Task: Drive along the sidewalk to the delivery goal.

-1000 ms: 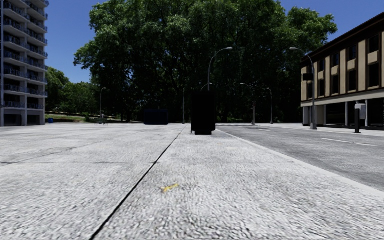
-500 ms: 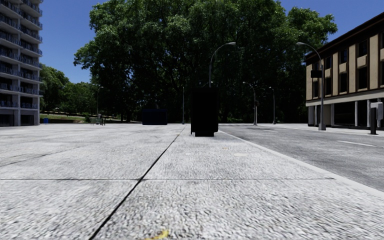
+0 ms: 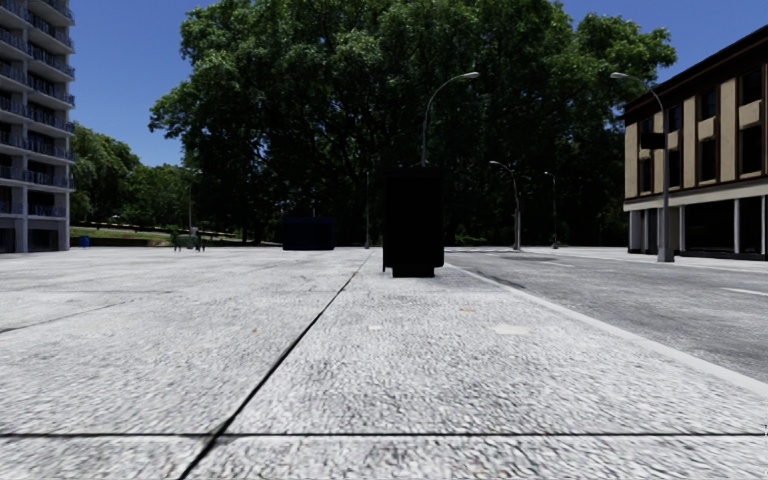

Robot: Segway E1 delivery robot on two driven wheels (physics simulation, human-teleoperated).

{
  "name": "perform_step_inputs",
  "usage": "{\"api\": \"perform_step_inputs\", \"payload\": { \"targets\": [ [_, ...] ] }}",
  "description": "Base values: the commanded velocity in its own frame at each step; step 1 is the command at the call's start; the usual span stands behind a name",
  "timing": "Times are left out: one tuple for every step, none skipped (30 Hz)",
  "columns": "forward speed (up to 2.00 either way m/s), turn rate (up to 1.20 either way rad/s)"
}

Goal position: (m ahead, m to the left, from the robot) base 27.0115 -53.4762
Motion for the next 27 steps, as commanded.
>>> {"api": "perform_step_inputs", "payload": {
  "targets": [
    [2.00, 0.16],
    [2.00, 0.16],
    [2.00, 0.16],
    [2.00, 0.16],
    [2.00, 0.16],
    [2.00, 0.16],
    [2.00, 0.16],
    [2.00, 0.16],
    [2.00, 0.16],
    [2.00, 0.17],
    [2.00, 0.17],
    [2.00, 0.17],
    [2.00, 0.17],
    [2.00, 0.17],
    [2.00, 0.18],
    [2.00, 0.18],
    [2.00, 0.20],
    [2.00, 0.23],
    [2.00, 0.23],
    [2.00, 0.23],
    [2.00, 0.23],
    [2.00, 0.24],
    [2.00, 0.24],
    [2.00, 0.24],
    [2.00, 0.24],
    [2.00, 0.24],
    [2.00, 0.24]
  ]
}}
